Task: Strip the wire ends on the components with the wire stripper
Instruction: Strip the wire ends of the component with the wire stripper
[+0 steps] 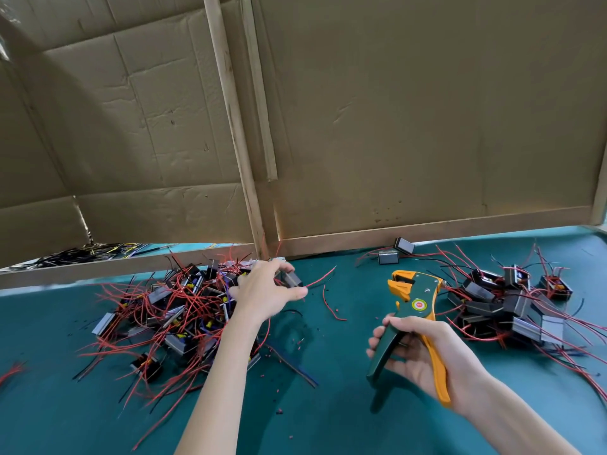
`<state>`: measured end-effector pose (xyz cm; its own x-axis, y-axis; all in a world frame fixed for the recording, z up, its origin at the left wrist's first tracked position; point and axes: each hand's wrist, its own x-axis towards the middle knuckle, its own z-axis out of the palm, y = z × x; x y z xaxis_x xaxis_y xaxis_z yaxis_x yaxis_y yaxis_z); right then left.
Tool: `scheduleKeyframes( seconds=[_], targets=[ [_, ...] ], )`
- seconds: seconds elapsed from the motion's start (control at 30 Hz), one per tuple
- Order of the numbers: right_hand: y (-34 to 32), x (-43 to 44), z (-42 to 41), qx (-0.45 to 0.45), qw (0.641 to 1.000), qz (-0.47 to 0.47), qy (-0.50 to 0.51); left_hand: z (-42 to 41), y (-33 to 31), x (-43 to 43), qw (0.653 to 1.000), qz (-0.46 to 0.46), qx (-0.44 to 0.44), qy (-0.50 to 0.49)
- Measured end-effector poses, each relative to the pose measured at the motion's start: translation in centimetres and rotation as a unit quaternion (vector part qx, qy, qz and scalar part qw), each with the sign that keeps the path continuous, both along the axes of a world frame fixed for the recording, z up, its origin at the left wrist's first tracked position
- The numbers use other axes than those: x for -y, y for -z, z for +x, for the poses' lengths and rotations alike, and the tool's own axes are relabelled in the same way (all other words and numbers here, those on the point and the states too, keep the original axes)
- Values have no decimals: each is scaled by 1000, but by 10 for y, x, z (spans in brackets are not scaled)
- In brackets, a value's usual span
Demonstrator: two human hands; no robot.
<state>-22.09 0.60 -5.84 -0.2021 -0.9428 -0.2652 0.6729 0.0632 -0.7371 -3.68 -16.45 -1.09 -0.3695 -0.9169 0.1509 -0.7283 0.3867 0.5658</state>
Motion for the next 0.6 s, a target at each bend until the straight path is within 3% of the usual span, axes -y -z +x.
scheduleKeyframes(
  seconds=[0.1,0.17,0.33,0.43,0.53,0.6],
  targets=[
    [1,1,-1,0,1000,0,0,1,-19,-14,978,72,-147,132],
    [1,1,-1,2,1000,0,1,2,-26,-22,951,142,-197,193],
    [2,2,-1,4,1000,4,5,-7,-19,-24,910,259,-264,186],
    [2,2,-1,3,1000,6,5,-12,-3,-19,916,301,-217,151],
    [3,2,-2,3,1000,7,3,-15,16,-11,968,208,-73,124],
    [4,2,-3,2,1000,7,2,-17,29,-7,983,143,-2,116]
  ],
)
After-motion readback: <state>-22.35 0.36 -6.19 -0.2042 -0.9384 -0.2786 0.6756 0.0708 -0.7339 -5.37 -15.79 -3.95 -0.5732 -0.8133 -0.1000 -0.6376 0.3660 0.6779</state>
